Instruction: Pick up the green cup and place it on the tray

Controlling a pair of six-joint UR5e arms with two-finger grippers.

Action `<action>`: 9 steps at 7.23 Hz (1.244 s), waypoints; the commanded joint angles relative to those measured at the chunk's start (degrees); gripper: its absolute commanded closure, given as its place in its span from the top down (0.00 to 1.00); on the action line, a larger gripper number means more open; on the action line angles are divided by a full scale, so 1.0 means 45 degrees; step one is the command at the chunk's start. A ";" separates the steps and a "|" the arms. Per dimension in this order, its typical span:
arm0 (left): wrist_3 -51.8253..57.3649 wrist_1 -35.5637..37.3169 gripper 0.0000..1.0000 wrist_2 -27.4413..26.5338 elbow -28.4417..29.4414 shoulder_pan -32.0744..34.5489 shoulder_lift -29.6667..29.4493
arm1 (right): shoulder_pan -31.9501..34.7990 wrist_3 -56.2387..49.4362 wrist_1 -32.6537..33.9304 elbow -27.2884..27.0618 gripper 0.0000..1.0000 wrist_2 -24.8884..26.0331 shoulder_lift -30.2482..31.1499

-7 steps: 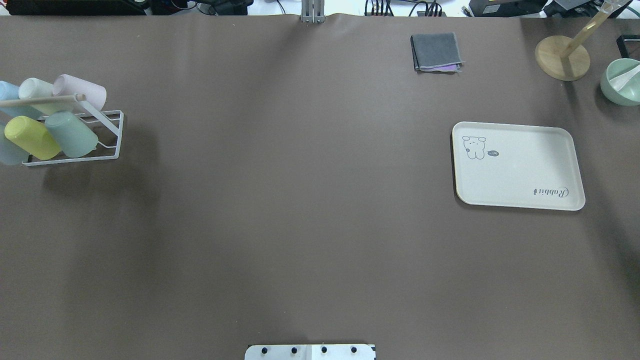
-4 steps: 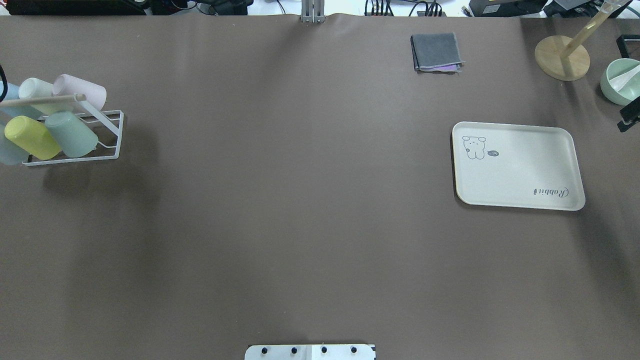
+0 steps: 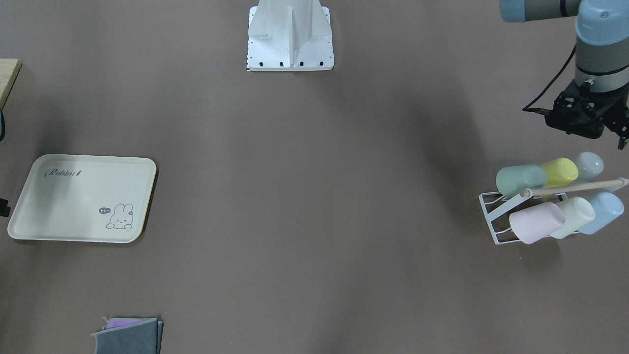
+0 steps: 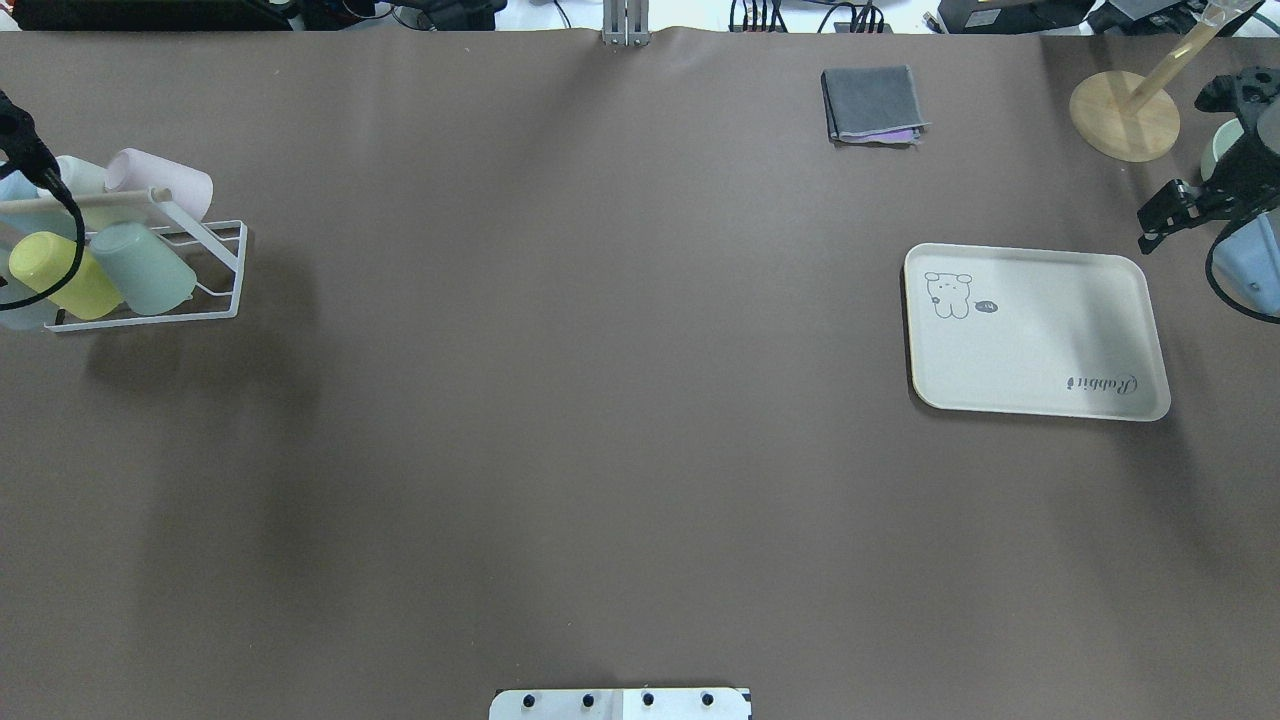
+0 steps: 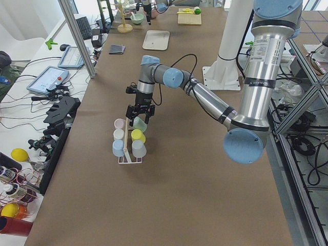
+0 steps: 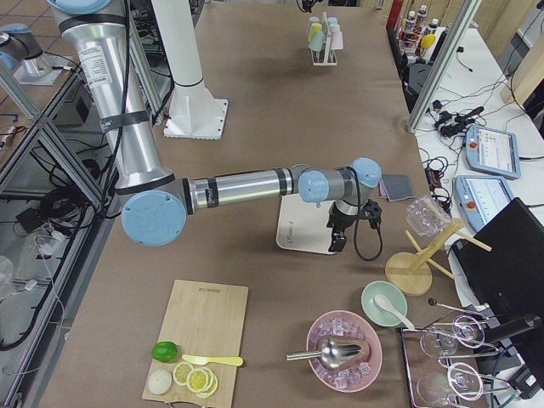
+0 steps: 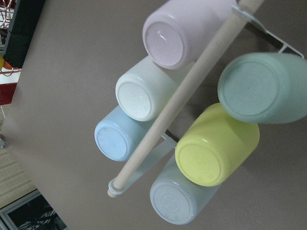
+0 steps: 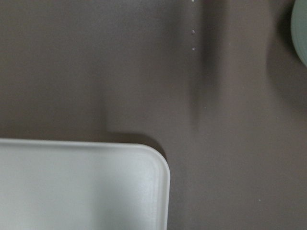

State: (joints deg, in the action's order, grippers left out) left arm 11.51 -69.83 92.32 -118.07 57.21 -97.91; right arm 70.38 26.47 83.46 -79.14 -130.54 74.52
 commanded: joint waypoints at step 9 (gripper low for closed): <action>0.7067 0.0439 0.98 -0.9026 0.0241 -0.5111 -0.0275 | -0.1226 0.3492 -0.4152 -0.0030 1.00 -0.1615 0.2186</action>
State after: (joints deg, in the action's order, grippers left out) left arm 39.95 -67.76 54.70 -117.84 37.45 -98.97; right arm 64.94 42.37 65.32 -79.30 -136.12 82.75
